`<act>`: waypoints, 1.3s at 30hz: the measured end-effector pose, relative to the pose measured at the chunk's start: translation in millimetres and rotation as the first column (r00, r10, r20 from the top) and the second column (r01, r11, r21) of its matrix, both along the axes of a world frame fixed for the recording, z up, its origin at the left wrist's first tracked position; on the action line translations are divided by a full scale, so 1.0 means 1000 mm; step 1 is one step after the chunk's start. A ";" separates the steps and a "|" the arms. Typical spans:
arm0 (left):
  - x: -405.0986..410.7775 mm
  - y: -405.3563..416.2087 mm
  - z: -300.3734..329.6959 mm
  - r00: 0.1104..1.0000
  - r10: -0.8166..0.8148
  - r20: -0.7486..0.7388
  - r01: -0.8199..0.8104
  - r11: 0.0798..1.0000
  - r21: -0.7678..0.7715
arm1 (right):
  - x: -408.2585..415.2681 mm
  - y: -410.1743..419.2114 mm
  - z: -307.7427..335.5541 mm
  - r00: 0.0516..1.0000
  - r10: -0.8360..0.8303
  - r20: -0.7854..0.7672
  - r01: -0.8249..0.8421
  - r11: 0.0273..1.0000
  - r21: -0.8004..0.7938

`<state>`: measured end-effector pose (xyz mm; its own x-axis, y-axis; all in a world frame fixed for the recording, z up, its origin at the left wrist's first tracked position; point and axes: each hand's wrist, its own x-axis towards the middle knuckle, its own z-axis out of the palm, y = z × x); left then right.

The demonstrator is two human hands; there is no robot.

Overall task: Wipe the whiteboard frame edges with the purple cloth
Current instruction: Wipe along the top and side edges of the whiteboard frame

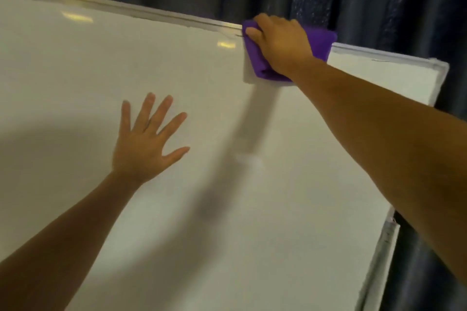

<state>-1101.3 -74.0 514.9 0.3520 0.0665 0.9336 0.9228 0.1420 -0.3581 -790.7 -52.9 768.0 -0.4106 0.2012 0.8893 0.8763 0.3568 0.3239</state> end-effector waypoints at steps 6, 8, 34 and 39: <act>-0.011 -0.014 -0.002 1.000 0.028 0.011 -0.027 0.997 -0.067 | 0.087 0.024 -0.007 0.995 -0.027 -0.101 0.024 0.999 -0.035; -0.014 -0.019 0.000 0.999 0.044 0.000 -0.044 0.997 -0.065 | 0.094 0.027 -0.007 0.993 -0.021 -0.114 0.017 0.999 -0.036; 0.383 0.102 0.070 0.895 -0.204 -0.396 0.105 0.960 -0.258 | 0.129 0.047 0.007 0.995 0.098 0.024 -0.099 0.995 0.032; 0.378 0.113 0.067 0.892 -0.240 -0.384 0.160 0.961 -0.227 | 0.196 0.069 0.011 0.994 0.097 0.049 -0.093 0.992 -0.083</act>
